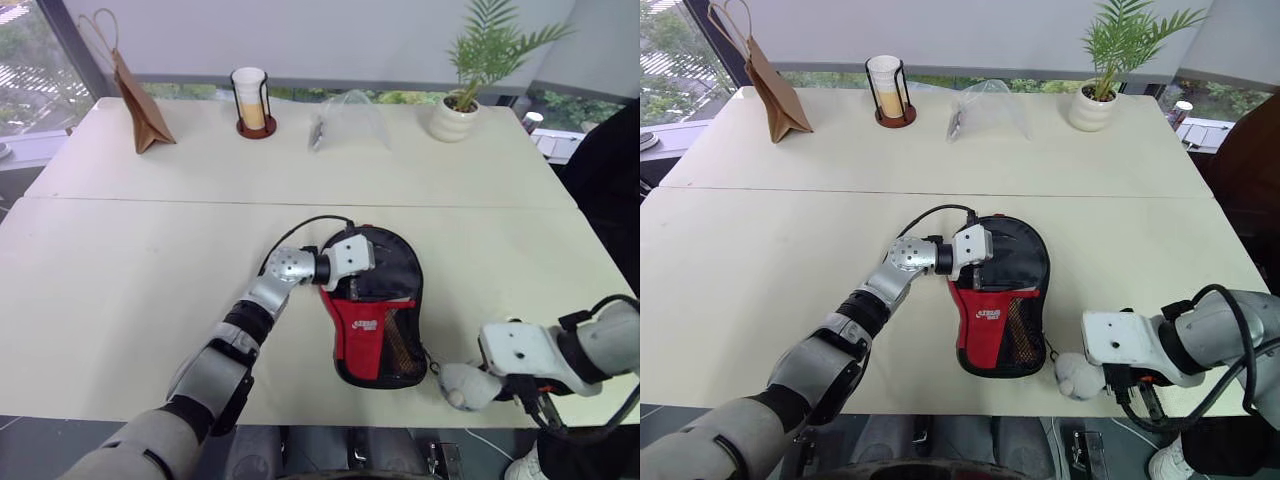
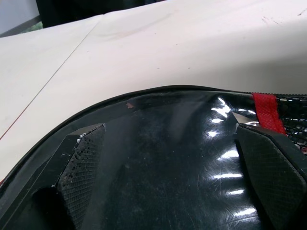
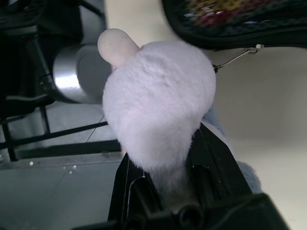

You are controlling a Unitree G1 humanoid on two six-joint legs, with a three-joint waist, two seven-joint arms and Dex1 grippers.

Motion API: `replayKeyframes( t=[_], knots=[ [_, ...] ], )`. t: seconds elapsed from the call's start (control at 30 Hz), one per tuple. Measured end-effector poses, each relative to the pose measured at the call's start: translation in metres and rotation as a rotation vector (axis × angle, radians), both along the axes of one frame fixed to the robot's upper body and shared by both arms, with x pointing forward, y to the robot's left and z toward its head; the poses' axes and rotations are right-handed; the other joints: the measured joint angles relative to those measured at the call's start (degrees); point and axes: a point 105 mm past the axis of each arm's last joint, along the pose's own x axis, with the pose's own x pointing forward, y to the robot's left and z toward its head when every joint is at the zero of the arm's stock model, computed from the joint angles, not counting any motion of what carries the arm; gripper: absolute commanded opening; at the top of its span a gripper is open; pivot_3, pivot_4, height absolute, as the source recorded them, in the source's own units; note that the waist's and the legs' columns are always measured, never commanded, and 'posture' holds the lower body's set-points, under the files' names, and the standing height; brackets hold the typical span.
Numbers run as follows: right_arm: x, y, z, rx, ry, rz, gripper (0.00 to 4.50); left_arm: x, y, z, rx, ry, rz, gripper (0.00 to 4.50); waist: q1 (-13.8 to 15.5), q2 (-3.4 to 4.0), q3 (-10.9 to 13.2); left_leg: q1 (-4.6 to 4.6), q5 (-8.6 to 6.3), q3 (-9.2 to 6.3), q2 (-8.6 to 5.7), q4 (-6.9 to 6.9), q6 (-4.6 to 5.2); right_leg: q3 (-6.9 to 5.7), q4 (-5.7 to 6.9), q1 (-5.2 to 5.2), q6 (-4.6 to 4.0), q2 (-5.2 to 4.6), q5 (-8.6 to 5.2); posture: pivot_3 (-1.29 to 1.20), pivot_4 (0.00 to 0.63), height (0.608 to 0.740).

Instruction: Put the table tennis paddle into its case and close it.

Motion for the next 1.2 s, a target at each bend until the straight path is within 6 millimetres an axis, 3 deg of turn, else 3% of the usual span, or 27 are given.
replayKeyframes(
  t=[0.6, 1.2],
  knots=[
    [-0.025, -0.001, -0.006, -0.063, 0.03, 0.144, 0.59, -0.002, 0.0, -0.001, -0.007, 0.005, 0.01, 4.5, 0.04, -0.02, -0.01, 0.01, 0.0, -0.02, 0.0, 0.0, 0.0, -0.02, -0.02, 0.04, 0.01, 0.0, 0.0, 0.0, 0.15, 0.734],
    [-0.029, 0.001, -0.01, -0.085, 0.012, 0.239, 0.59, -0.002, 0.0, -0.001, -0.009, 0.007, 0.014, 4.5, 0.04, -0.01, -0.01, 0.01, 0.0, -0.03, 0.0, 0.0, 0.0, -0.03, -0.04, 0.05, 0.0, 0.0, -0.01, 0.0, 0.15, 0.734]
  ],
)
